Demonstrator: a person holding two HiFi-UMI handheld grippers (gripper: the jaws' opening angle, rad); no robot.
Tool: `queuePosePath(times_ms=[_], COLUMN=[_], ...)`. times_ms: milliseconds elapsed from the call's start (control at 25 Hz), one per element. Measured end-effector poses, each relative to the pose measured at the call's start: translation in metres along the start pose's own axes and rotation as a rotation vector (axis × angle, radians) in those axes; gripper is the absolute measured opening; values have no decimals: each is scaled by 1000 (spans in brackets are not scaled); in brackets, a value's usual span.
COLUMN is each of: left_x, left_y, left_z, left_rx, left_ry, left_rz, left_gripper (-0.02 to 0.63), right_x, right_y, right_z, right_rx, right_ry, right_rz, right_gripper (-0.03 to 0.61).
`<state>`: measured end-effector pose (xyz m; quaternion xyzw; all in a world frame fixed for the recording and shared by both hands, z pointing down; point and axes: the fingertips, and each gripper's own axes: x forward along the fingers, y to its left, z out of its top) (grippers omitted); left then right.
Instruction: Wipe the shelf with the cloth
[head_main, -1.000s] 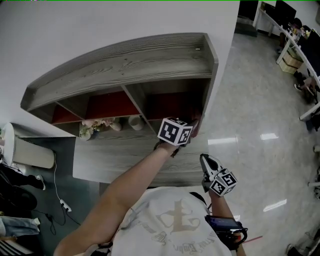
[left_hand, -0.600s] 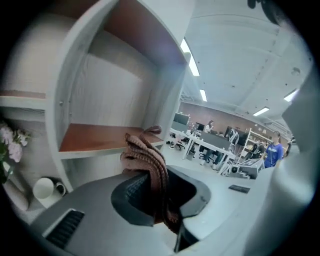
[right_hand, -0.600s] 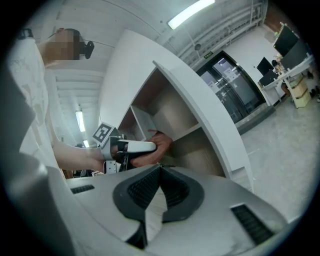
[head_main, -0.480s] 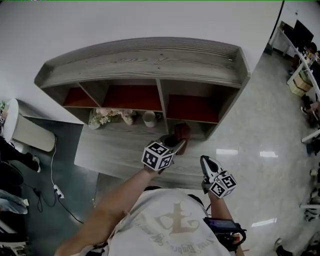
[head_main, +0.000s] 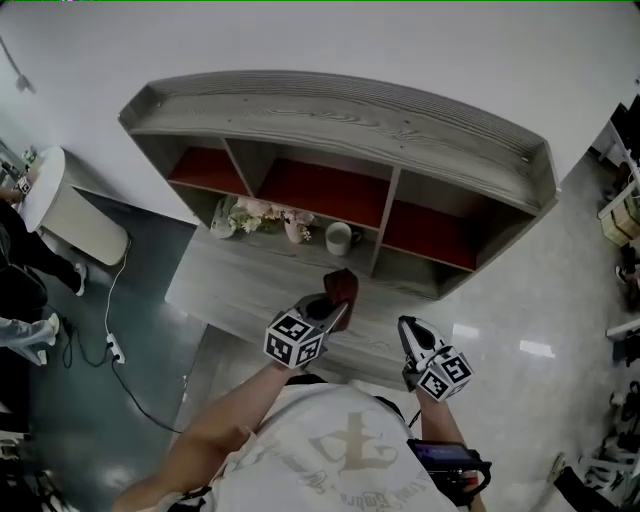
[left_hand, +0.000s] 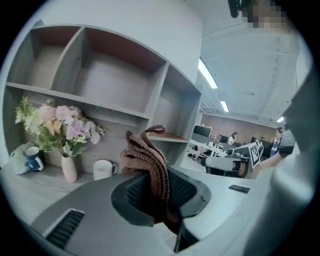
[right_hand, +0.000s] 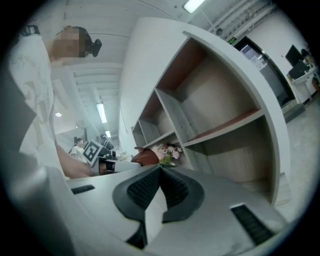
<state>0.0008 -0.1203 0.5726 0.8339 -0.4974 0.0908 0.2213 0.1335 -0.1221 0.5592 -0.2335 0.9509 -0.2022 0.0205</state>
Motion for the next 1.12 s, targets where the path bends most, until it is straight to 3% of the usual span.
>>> queuePosePath(times_ms=[560,1120], left_x=[-85,-76], left_y=[67,83], left_z=[-25,-16], left_rx=[-115,-113], left_ry=[-101,-123], left_rz=[209,198], left_gripper=[67,67], right_x=[70,97], right_y=[39,35], right_z=[0,-2], right_rx=[-48,-55], right_ry=[56,78], right_rz=[167,194], right_gripper=[3,3])
